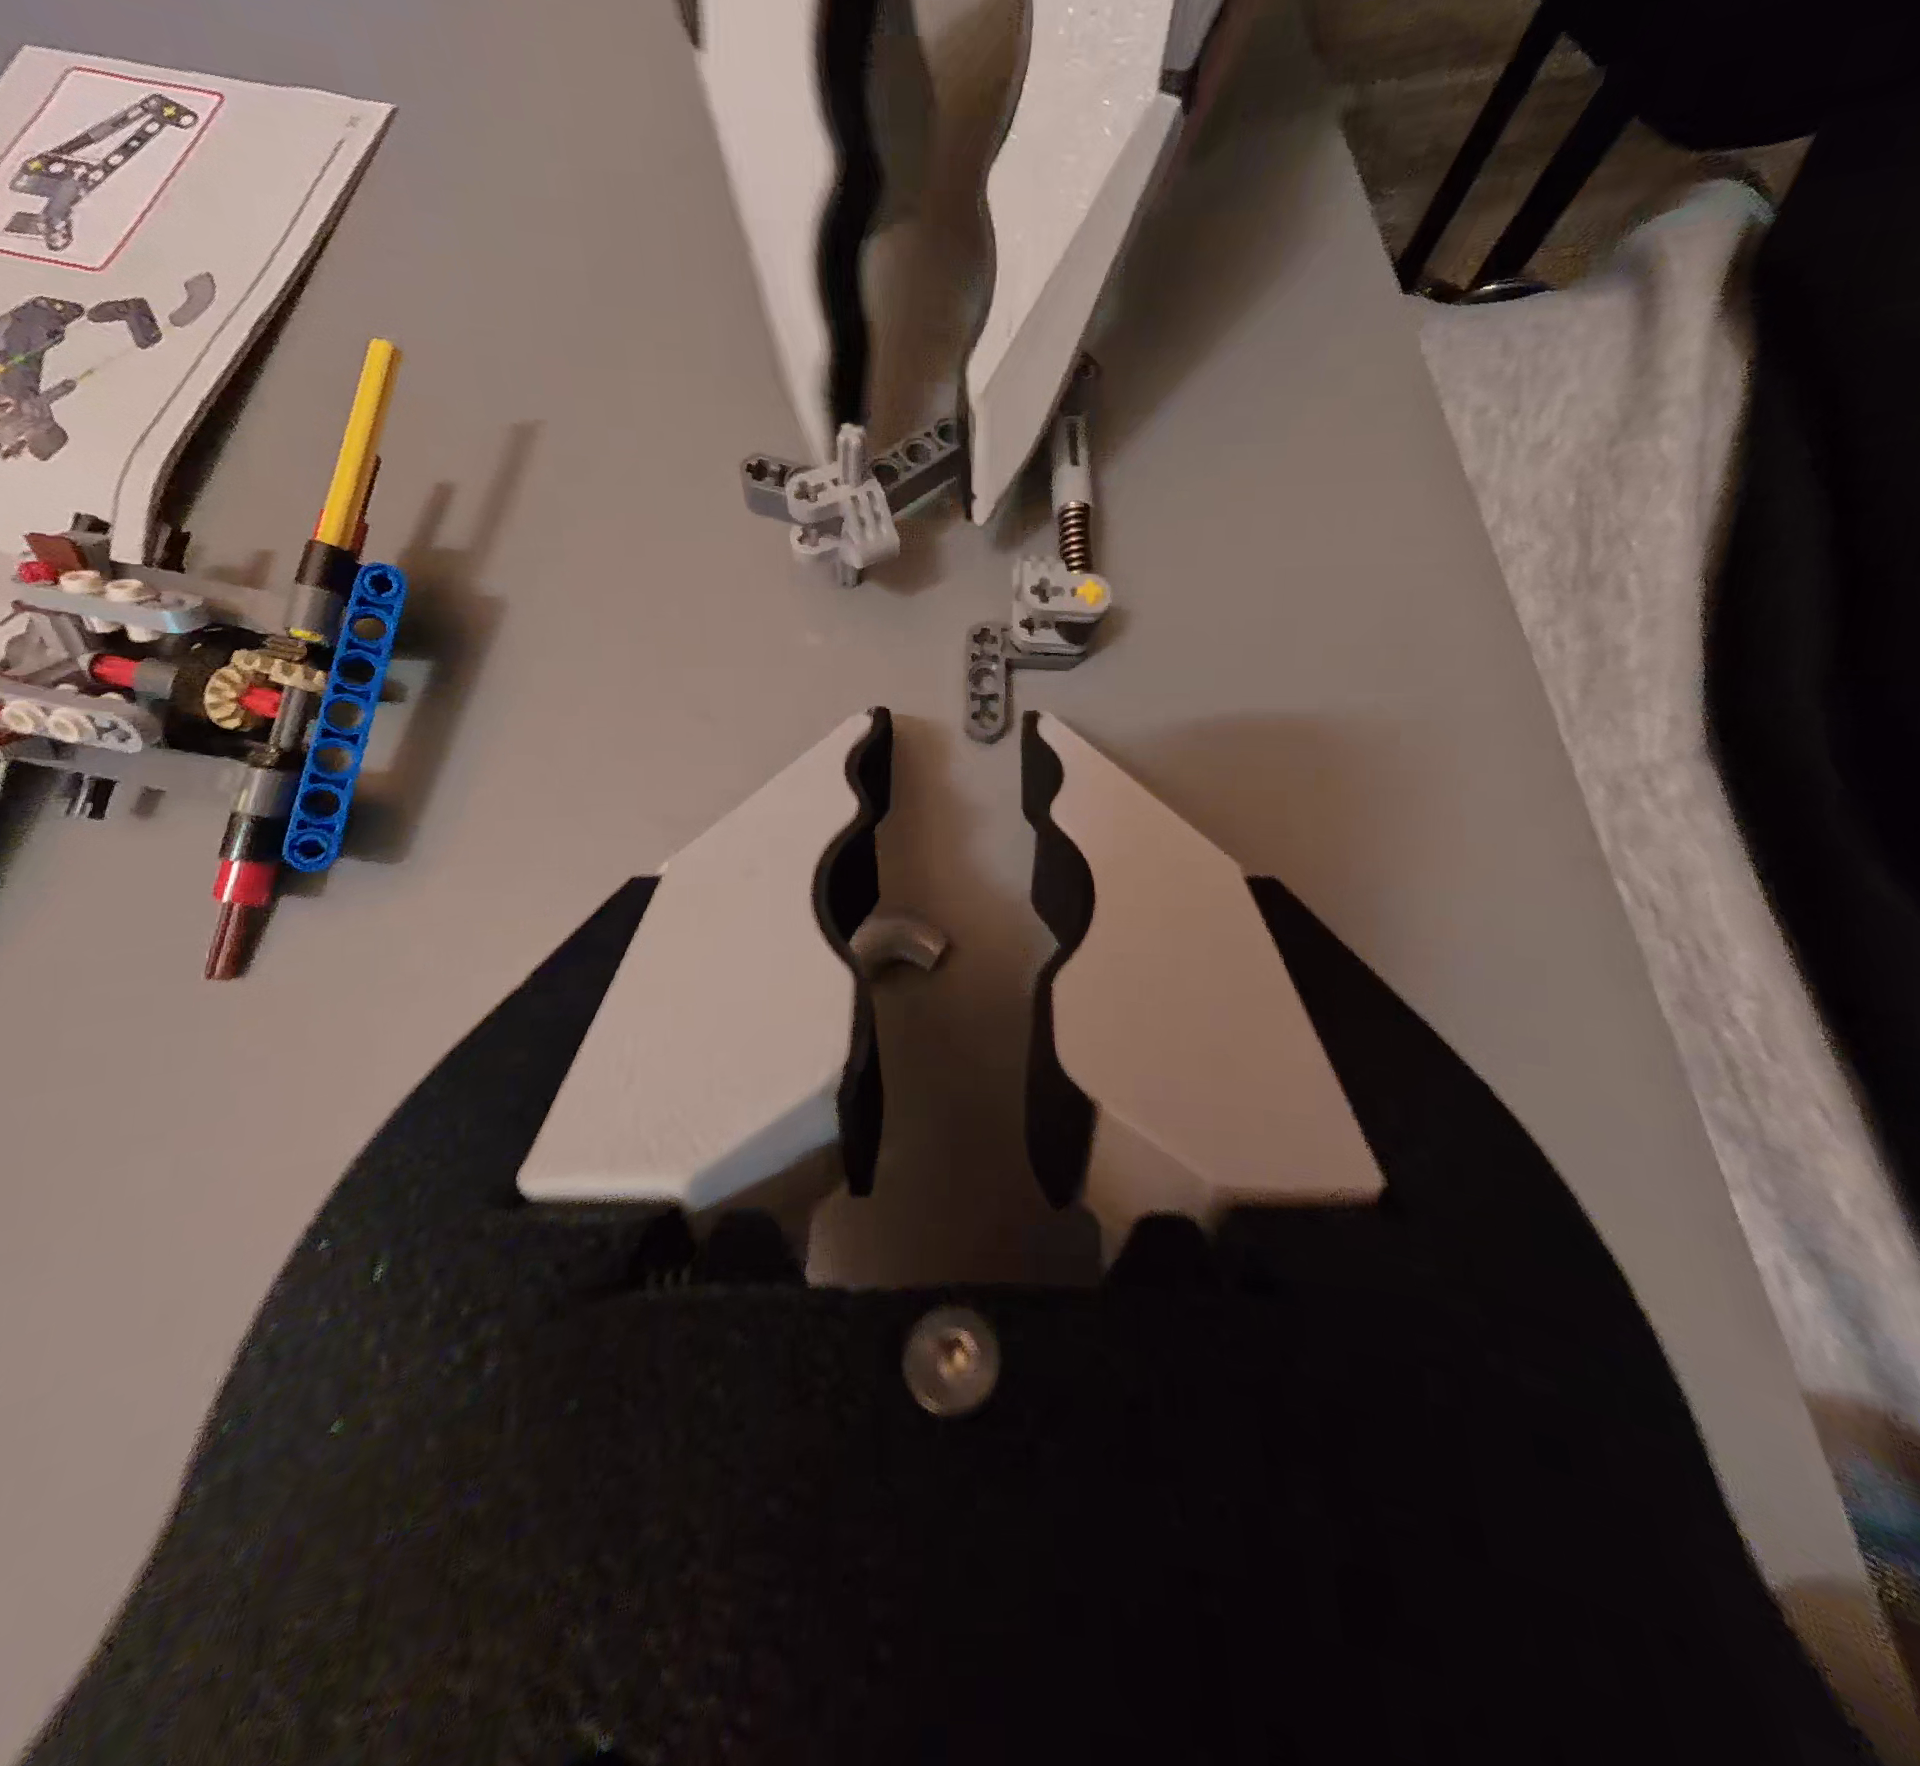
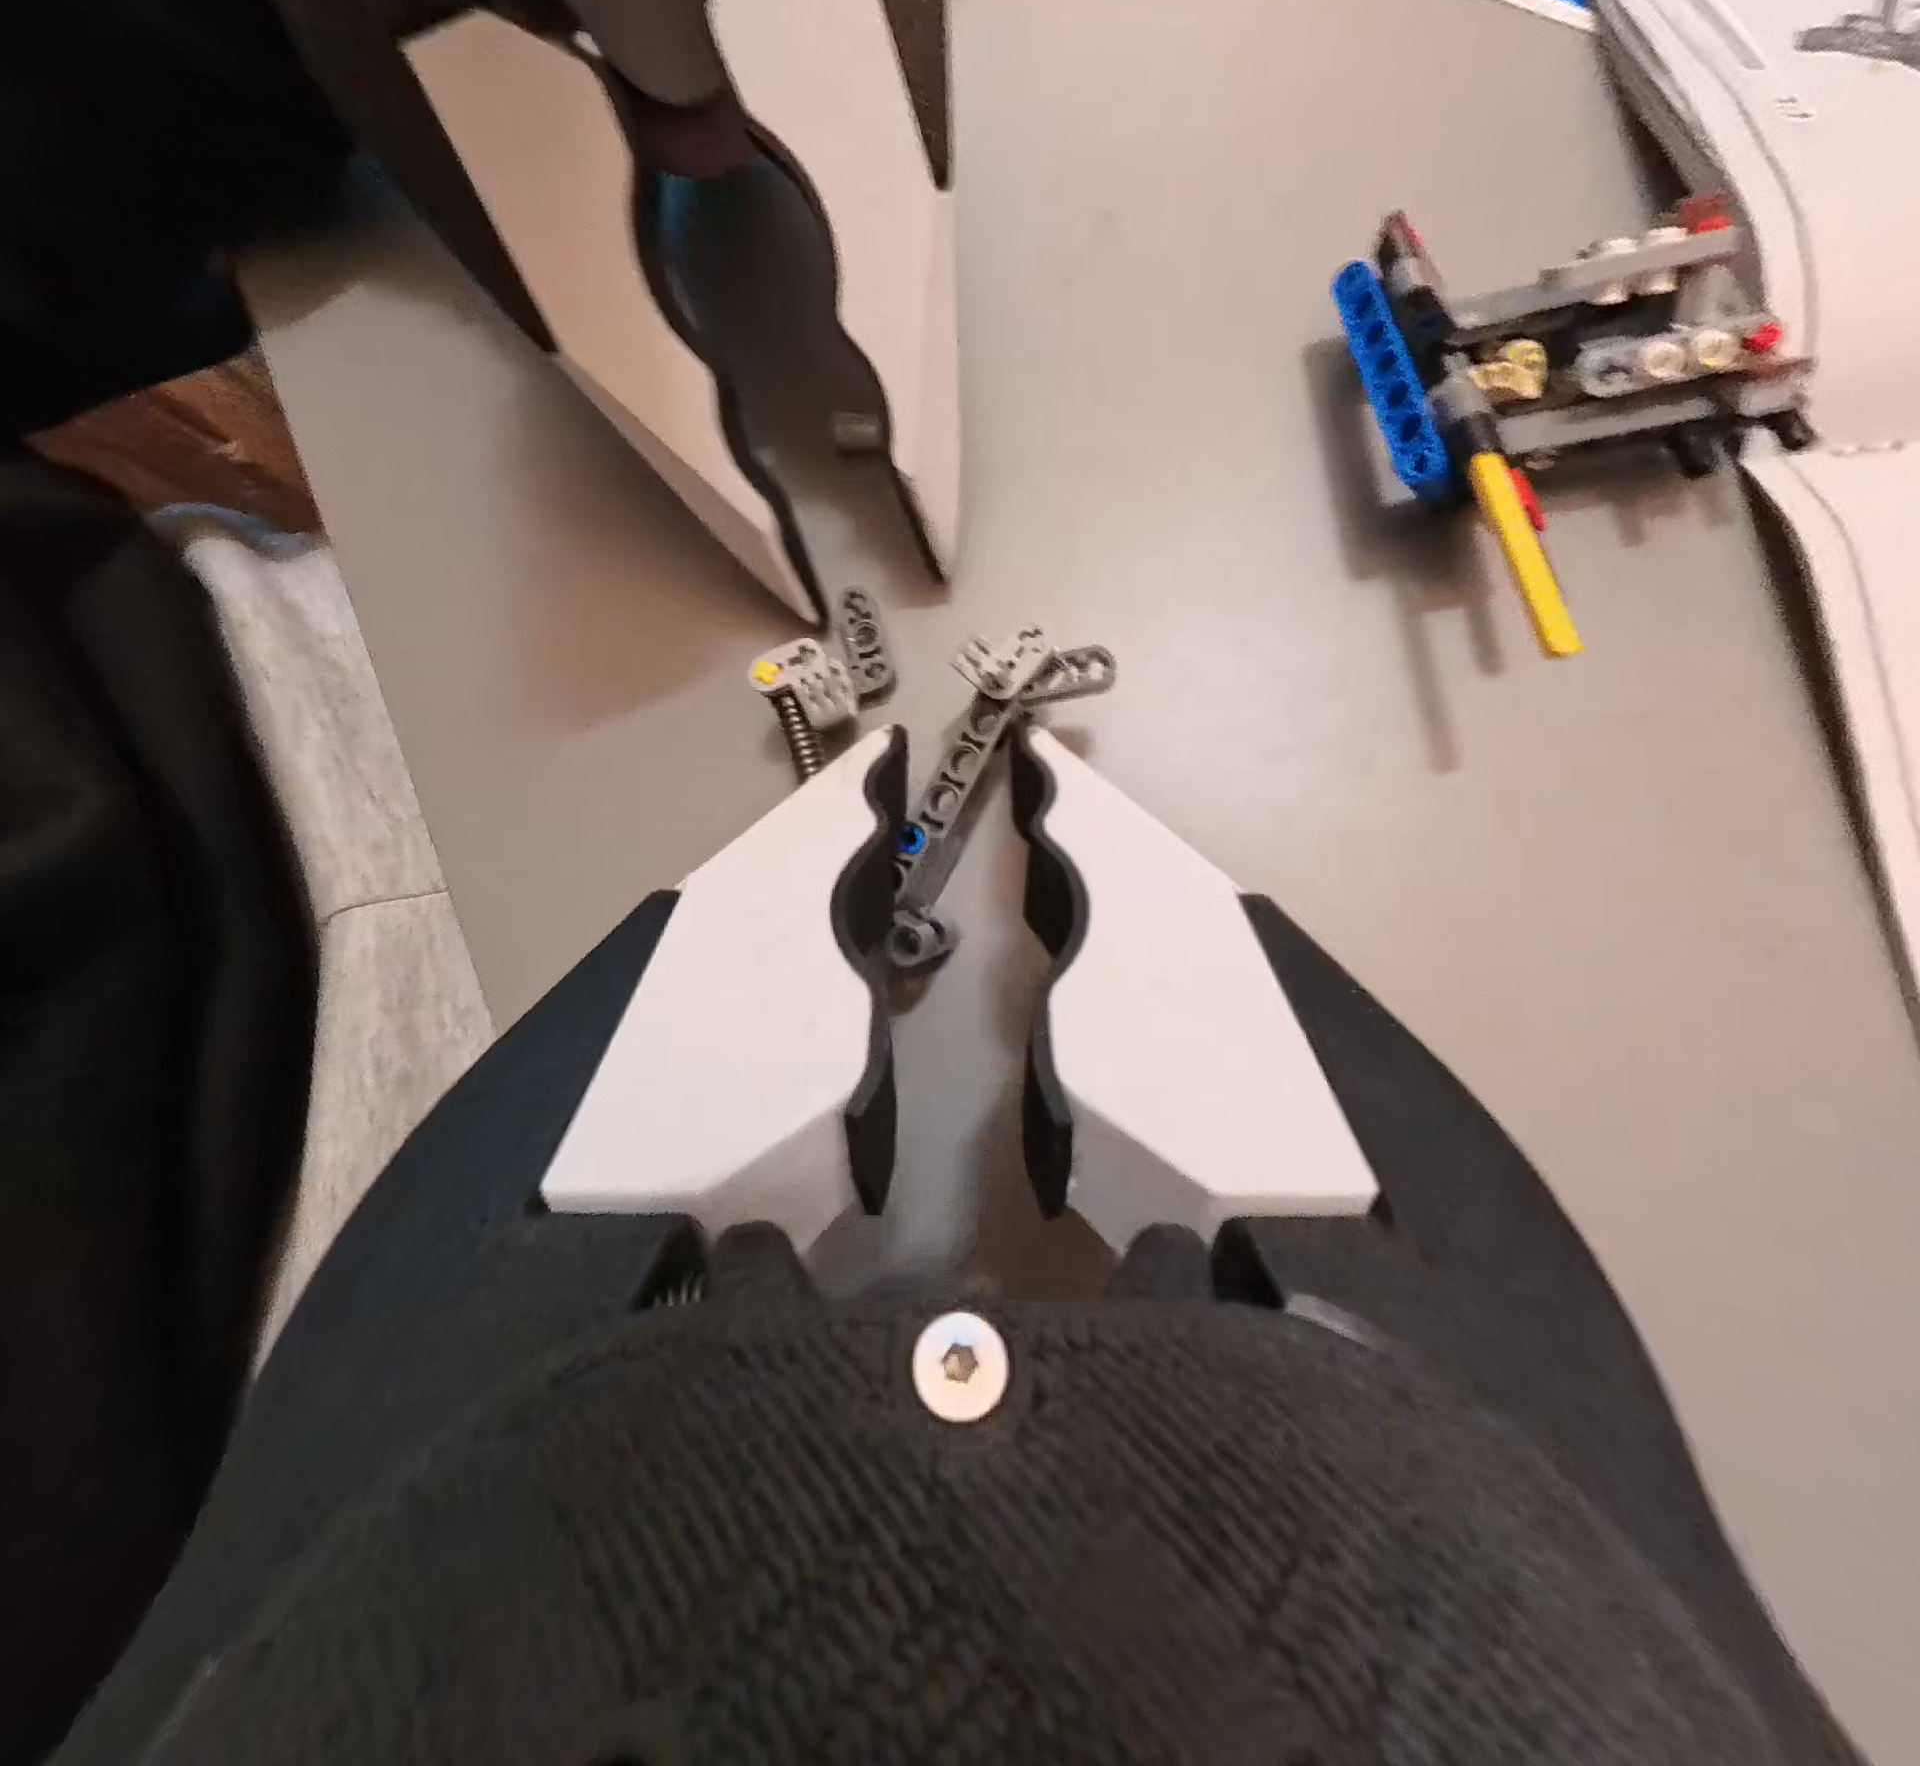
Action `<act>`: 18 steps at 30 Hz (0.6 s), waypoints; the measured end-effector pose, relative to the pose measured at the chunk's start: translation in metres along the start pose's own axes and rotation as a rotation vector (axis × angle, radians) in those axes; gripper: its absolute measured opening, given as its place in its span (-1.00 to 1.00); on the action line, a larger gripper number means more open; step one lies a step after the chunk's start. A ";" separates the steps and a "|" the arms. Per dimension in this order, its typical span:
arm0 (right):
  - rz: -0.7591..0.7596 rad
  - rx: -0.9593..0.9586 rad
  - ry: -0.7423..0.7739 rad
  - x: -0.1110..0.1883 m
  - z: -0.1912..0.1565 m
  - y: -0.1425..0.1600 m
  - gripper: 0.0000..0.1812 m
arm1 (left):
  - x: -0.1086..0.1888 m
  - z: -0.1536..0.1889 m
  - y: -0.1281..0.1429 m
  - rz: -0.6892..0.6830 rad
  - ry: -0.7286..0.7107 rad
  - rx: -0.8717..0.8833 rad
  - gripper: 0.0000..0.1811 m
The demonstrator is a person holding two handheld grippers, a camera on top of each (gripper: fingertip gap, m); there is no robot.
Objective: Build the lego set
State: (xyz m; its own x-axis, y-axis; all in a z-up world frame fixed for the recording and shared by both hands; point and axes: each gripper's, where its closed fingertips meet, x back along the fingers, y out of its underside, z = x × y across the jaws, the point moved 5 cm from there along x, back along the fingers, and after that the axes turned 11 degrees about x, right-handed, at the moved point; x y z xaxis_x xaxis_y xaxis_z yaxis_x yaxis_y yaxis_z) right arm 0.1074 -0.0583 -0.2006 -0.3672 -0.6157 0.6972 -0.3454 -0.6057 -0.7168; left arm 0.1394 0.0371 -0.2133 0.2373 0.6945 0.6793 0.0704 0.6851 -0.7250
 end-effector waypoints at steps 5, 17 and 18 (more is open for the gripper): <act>0.042 0.153 -0.062 -0.001 -0.009 -0.001 -0.90 | -0.004 0.002 0.000 -0.007 -0.009 0.009 -0.88; 0.146 0.098 -0.198 0.000 0.001 0.000 -0.91 | -0.009 0.003 -0.004 0.004 -0.004 0.088 -0.85; 0.139 0.079 -0.198 0.000 0.001 0.002 -0.91 | -0.008 0.003 -0.004 0.000 -0.011 0.086 -0.83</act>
State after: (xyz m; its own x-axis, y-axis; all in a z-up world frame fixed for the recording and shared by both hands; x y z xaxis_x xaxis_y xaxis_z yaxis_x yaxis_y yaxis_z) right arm 0.1082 -0.0597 -0.2022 -0.2276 -0.7776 0.5861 -0.2321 -0.5412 -0.8082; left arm 0.1342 0.0294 -0.2159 0.2269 0.6966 0.6806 -0.0128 0.7009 -0.7132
